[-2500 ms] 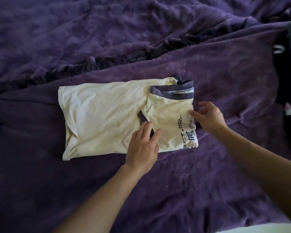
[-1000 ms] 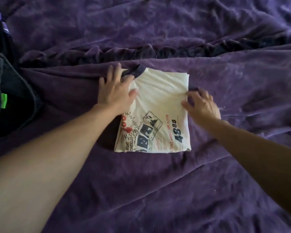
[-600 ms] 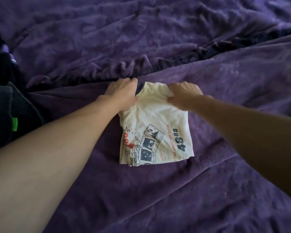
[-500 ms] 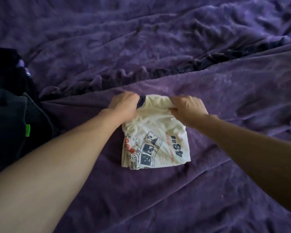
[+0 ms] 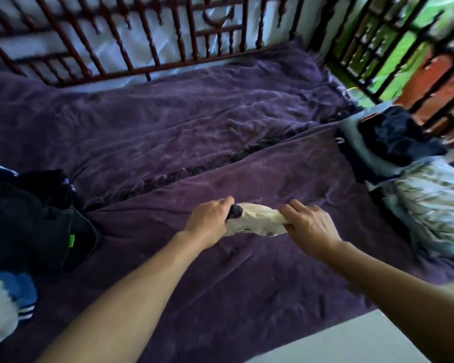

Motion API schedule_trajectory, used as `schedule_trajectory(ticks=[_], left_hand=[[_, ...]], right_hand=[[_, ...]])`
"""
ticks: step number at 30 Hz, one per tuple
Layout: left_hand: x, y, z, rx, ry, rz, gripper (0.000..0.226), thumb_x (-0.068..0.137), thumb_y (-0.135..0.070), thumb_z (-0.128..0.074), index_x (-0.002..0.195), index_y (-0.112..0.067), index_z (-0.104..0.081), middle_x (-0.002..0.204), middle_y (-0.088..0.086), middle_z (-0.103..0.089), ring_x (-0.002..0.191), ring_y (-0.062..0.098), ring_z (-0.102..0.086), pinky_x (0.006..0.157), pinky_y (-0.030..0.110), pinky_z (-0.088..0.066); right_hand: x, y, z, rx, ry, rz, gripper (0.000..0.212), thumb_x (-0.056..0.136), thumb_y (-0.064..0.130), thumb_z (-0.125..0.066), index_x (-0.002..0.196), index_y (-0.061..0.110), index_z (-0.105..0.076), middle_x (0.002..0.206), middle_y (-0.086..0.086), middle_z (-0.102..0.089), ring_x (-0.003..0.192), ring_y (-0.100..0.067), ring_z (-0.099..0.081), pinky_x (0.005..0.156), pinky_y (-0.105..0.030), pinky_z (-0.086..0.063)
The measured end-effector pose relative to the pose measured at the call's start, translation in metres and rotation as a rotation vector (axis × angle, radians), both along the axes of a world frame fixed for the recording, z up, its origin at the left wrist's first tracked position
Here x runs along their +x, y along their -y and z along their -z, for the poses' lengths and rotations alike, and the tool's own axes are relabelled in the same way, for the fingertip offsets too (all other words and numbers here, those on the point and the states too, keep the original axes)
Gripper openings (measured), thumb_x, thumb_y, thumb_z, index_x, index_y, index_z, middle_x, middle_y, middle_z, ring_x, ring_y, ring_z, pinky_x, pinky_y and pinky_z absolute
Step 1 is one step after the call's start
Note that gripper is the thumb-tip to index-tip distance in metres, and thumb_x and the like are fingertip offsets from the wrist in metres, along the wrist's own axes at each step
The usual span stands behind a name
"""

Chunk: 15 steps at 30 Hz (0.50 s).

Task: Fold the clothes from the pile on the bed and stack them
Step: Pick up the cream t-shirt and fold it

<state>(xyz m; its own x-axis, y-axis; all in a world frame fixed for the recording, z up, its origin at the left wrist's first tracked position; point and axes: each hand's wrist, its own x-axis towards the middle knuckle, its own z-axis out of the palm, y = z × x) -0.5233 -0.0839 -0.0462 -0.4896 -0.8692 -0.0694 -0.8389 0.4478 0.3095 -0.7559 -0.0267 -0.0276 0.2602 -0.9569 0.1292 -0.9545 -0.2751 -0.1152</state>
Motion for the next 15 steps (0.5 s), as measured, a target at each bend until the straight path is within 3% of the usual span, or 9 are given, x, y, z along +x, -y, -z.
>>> schedule_trajectory(ticks=[4,8,12,15], left_hand=[[-0.074,-0.037,-0.051,-0.023,-0.025,0.07,0.022,0.086,-0.007,-0.049,0.105,-0.016,-0.045,0.106,0.005,-0.064,0.095,0.034,-0.061,0.065,0.036,-0.035],[-0.157,-0.067,-0.086,-0.014,-0.089,0.163,0.02,0.085,-0.008,-0.05,0.098,-0.02,-0.041,0.102,0.003,-0.064,0.092,0.035,-0.061,0.063,0.035,-0.033],[-0.241,-0.09,-0.108,0.007,-0.123,0.269,0.027,0.083,-0.009,-0.052,0.089,-0.025,-0.03,0.098,0.005,-0.063,0.089,0.036,-0.06,0.062,0.036,-0.033],[-0.304,-0.097,-0.117,0.039,-0.153,0.35,0.027,0.082,-0.009,-0.051,0.089,-0.024,-0.03,0.098,0.008,-0.064,0.089,0.04,-0.06,0.062,0.036,-0.032]], right_hand=[[-0.069,-0.051,-0.056,0.007,-0.057,0.135,0.018,0.074,0.018,-0.077,0.088,0.011,-0.069,0.076,-0.008,-0.061,0.065,-0.033,-0.065,0.054,-0.037,-0.047],[-0.143,-0.104,-0.102,-0.012,-0.132,0.231,0.022,0.066,0.015,-0.082,0.081,0.01,-0.067,0.072,-0.01,-0.06,0.059,-0.031,-0.064,0.048,-0.034,-0.045],[-0.224,-0.143,-0.122,0.03,-0.155,0.369,0.022,0.09,0.027,-0.059,0.11,0.018,-0.062,0.099,-0.007,-0.061,0.086,-0.031,-0.063,0.069,-0.036,-0.043],[-0.281,-0.16,-0.131,0.025,-0.16,0.461,0.027,0.093,0.032,-0.053,0.12,0.026,-0.058,0.105,-0.002,-0.06,0.096,-0.028,-0.061,0.075,-0.034,-0.043]])
